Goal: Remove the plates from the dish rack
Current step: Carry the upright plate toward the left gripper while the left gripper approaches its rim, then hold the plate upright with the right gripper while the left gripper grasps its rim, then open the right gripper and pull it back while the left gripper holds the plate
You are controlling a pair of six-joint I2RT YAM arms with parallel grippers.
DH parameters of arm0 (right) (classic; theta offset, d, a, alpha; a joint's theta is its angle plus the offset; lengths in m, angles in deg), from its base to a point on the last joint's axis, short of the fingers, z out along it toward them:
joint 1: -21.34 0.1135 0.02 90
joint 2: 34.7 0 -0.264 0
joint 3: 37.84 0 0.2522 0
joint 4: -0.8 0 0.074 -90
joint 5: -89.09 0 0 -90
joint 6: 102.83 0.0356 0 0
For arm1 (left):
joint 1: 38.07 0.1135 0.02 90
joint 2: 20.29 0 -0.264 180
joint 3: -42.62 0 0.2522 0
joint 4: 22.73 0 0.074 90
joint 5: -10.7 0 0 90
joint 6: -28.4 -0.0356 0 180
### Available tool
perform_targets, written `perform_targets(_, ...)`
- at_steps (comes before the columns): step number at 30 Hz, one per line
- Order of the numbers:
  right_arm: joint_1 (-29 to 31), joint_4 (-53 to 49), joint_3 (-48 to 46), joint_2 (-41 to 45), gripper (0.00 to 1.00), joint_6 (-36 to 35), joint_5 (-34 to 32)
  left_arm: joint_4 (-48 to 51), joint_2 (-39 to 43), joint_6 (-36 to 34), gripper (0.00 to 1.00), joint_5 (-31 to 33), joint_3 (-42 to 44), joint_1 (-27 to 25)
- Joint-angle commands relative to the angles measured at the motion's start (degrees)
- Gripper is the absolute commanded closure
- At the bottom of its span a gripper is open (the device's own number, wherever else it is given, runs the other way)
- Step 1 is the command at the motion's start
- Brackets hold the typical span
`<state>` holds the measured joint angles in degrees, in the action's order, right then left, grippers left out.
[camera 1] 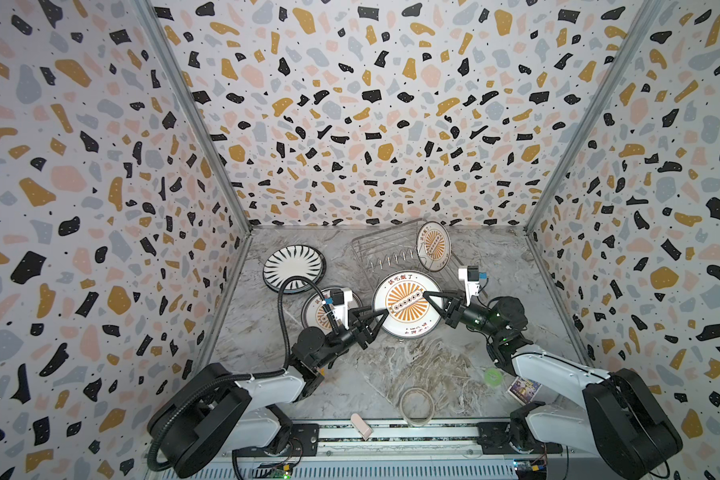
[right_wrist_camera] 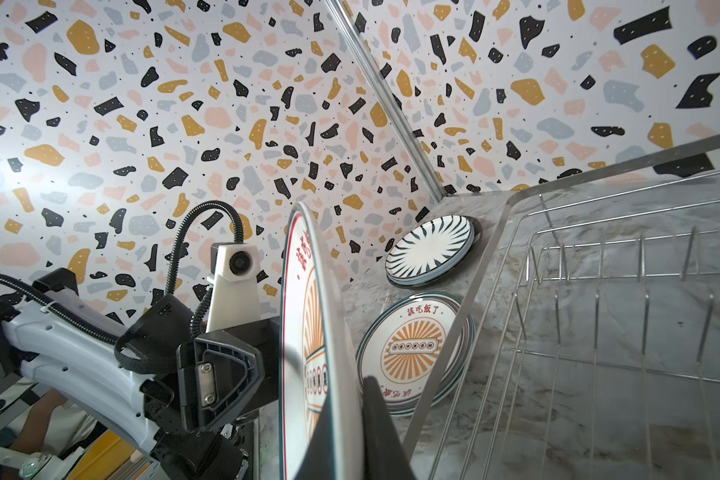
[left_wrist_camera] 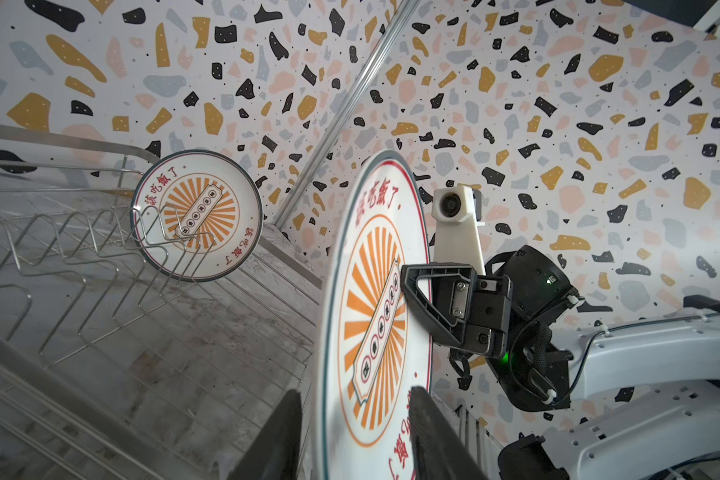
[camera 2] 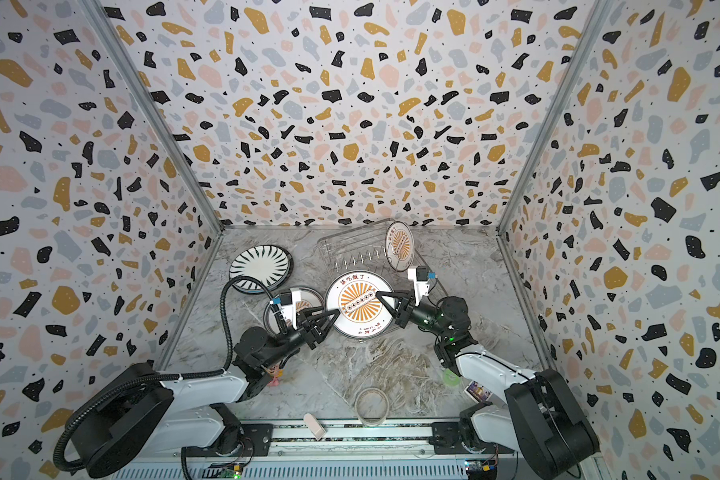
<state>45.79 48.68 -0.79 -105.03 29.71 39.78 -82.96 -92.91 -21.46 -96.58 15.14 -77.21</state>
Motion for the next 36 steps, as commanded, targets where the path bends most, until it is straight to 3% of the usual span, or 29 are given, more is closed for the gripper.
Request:
perform_targets(1, 0.6, 3.0, 2.2, 0.6, 0.97, -1.1, -0.8, 1.7, -0.4, 0.0, 0.70, 1.3, -1.9, -0.4)
perform_targets(7, 1.2, 1.2, 2.2, 0.8, 0.98, -2.7, -2.8, 4.7, -0.6, 0.1, 0.92, 1.7, -2.6, -0.4)
perform_targets(12, 2.1, 0.8, 2.8, -0.5, 0.97, -3.4, -2.9, 4.3, -0.7, 0.8, 1.00, 1.3, -2.5, -0.4)
perform_targets(18, 2.9, -1.8, 3.3, -1.1, 0.91, -5.2, -4.9, 4.2, -0.4, 2.0, 1.00, 1.8, -2.2, -0.4)
perform_targets(29, 4.8, -12.9, 3.8, 1.3, 0.65, -10.8, -19.1, 5.5, 4.8, 3.2, 1.00, 4.0, -1.2, -0.4)
perform_targets(36, 5.0, -15.8, 2.5, 4.0, 0.59, -12.6, -24.3, 10.2, 9.5, 1.4, 1.00, 7.1, -1.0, -0.3)
